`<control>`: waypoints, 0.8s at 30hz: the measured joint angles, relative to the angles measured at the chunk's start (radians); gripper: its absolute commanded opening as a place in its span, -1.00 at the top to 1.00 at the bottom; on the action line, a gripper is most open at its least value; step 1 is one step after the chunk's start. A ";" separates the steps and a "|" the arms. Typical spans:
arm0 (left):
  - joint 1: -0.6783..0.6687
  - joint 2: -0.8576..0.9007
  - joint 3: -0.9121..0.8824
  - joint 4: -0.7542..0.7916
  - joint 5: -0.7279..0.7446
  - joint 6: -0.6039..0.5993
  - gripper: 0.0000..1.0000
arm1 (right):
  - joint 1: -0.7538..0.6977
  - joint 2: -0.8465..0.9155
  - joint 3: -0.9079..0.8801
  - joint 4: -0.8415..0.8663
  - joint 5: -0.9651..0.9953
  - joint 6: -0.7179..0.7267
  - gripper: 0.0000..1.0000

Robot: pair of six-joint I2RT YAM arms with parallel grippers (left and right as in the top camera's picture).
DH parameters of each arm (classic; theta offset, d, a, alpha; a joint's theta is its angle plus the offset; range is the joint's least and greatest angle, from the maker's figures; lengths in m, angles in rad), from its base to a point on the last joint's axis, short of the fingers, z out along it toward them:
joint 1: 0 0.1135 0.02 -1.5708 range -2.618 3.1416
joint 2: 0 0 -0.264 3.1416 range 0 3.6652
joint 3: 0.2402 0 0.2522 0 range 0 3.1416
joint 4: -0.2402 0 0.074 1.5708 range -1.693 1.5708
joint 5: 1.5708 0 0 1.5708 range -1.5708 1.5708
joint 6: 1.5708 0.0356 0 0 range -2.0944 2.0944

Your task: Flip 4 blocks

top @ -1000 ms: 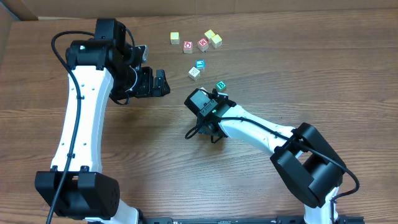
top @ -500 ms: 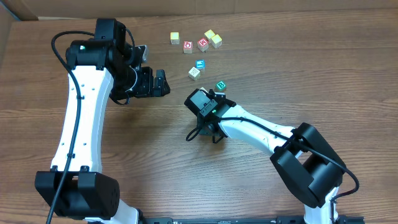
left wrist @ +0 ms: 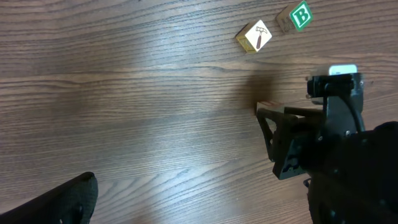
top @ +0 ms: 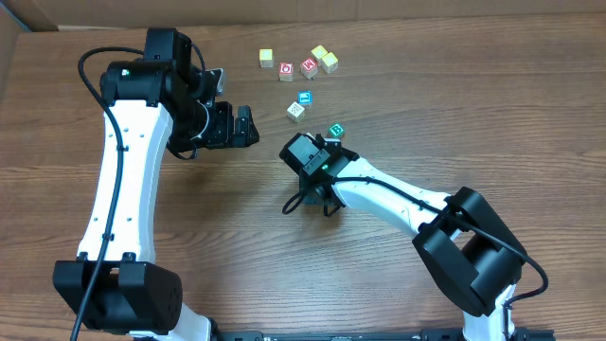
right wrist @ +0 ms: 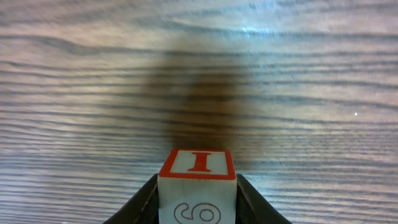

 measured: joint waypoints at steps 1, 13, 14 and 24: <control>0.000 0.000 0.000 0.000 0.000 0.000 -1.00 | 0.000 0.000 0.008 -0.001 0.001 0.000 0.34; 0.000 0.000 0.000 0.000 0.000 0.000 -1.00 | 0.000 0.000 0.024 -0.003 0.031 -0.001 0.34; 0.000 0.000 0.000 0.000 0.000 0.000 -1.00 | 0.000 0.000 0.024 -0.002 0.032 -0.001 0.34; 0.000 0.000 0.000 0.000 0.000 0.000 -1.00 | 0.001 0.000 0.024 -0.002 0.035 -0.001 0.34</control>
